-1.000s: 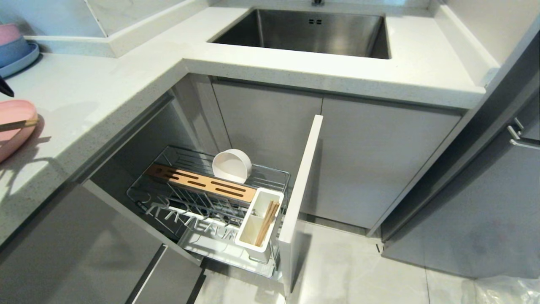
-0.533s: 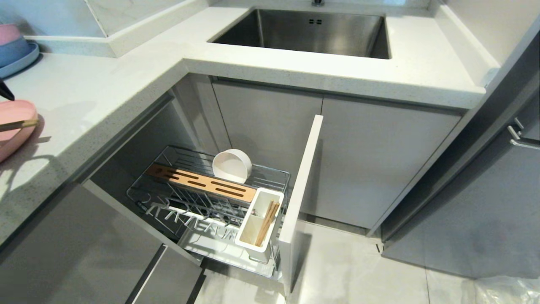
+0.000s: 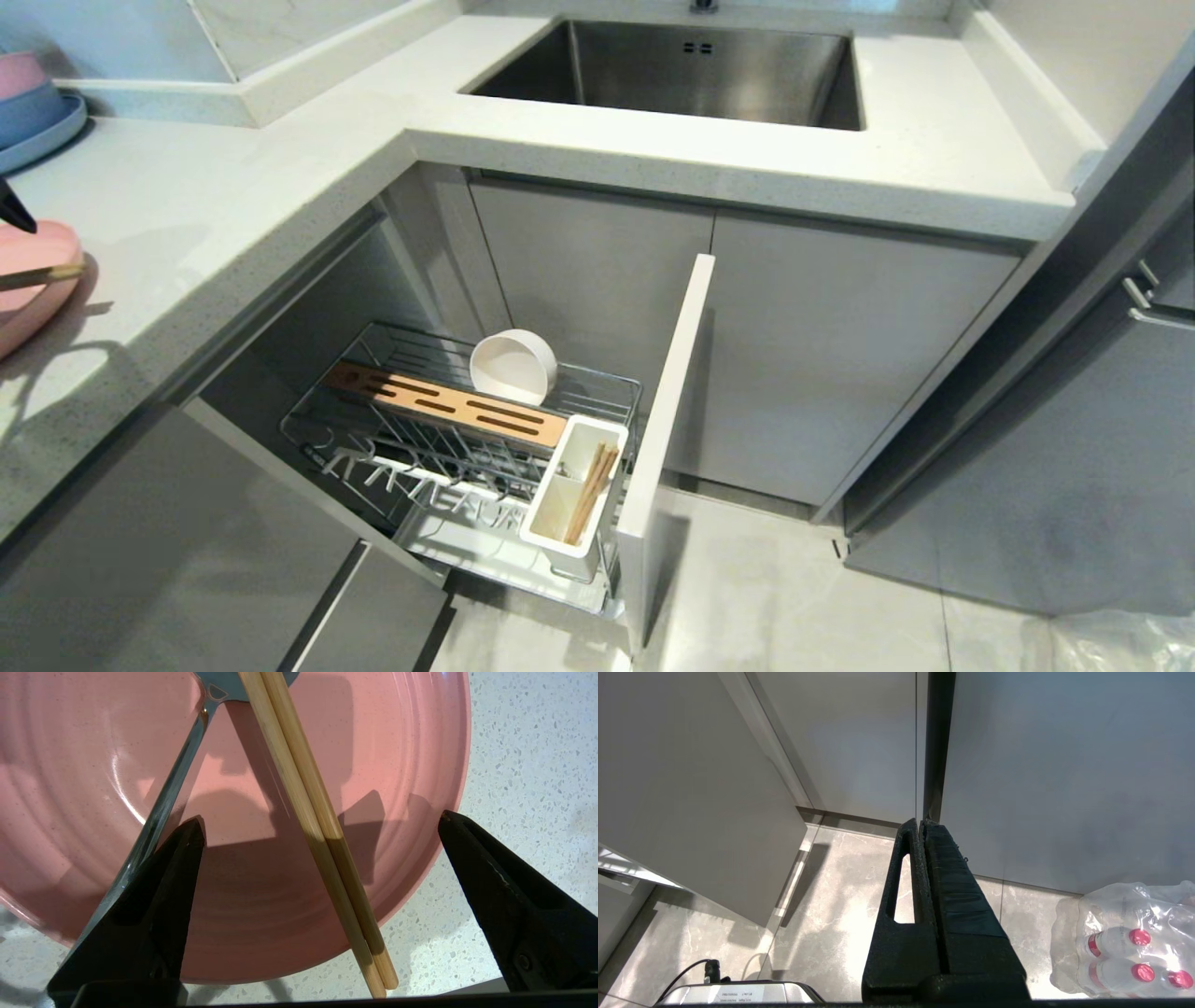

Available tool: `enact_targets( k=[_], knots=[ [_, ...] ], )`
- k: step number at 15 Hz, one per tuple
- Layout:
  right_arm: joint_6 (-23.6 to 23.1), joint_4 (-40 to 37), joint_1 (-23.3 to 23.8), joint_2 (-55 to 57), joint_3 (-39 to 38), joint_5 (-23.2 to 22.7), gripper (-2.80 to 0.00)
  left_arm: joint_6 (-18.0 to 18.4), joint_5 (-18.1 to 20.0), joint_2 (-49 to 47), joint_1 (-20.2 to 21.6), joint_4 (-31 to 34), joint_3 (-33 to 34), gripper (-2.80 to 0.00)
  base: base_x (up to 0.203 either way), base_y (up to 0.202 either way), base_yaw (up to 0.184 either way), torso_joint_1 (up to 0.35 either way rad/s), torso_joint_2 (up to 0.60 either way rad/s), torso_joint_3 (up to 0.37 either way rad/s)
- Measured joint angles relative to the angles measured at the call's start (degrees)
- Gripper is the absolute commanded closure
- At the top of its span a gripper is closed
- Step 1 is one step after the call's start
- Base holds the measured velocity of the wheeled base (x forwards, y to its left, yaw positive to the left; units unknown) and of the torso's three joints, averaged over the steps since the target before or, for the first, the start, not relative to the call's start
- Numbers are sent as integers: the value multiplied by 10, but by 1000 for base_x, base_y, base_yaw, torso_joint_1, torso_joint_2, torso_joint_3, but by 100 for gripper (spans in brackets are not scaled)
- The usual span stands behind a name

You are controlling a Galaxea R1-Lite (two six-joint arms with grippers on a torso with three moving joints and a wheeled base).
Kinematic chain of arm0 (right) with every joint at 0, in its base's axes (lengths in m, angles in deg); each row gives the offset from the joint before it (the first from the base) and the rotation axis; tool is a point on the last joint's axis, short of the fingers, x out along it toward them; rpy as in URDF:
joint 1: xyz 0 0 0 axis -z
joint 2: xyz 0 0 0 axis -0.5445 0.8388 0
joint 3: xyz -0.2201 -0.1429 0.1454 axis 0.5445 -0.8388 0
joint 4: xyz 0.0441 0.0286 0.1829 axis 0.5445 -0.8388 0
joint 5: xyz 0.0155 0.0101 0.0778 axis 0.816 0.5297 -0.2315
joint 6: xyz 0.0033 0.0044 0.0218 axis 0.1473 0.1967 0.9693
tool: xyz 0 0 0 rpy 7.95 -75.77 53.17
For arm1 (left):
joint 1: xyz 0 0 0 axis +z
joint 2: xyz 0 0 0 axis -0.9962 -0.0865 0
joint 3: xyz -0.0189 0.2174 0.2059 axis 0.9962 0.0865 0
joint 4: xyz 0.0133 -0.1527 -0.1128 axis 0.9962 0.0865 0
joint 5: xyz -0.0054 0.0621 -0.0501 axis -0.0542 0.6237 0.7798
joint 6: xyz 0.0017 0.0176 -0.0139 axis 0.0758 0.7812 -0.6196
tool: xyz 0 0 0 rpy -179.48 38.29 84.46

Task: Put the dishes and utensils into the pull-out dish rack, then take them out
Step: Pick up the chopsticks and place it in the cupboard

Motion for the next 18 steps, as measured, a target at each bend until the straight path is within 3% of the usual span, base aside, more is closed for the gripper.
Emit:
enact_targets(
  k=[6, 7, 18],
  knots=[
    [0, 0, 0, 0, 0, 0, 0, 1, 0, 0, 0, 0, 1, -280, 0, 0, 0, 0, 0, 0],
    [0, 0, 0, 0, 0, 0, 0, 1, 0, 0, 0, 0, 1, 0, 0, 0, 0, 0, 0, 0],
    [0, 0, 0, 0, 0, 0, 0, 1, -1, 1, 0, -1, 4, 0, 0, 0, 0, 0, 0, 0]
  ],
)
